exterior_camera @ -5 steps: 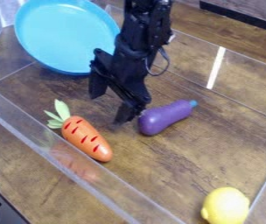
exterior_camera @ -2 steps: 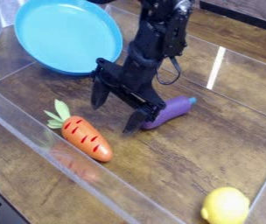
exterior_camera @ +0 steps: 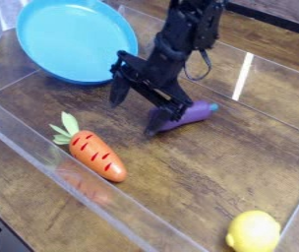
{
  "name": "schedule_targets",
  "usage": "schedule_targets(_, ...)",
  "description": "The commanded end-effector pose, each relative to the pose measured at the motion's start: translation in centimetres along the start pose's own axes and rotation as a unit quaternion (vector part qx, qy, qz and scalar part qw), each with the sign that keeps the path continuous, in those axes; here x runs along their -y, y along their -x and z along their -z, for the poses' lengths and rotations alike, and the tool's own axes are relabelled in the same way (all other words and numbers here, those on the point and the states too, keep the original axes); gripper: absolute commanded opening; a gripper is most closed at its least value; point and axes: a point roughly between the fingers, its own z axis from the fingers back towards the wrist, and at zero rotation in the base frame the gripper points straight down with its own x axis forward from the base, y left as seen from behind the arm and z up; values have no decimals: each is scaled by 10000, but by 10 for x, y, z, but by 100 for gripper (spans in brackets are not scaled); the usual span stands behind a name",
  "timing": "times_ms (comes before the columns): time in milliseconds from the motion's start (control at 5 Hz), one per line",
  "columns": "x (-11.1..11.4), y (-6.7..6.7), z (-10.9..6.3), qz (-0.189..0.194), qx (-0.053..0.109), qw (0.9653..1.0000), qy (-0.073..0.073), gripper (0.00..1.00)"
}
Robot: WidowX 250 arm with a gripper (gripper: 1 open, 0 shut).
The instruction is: Move the carrot to the left side
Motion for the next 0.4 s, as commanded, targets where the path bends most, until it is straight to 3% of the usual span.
schedule_targets(0, -20, 1, -5, -125, 175, 9998, -11, 100)
schedule_targets(200, -11, 11, -3, -332, 17, 9994, 125, 100)
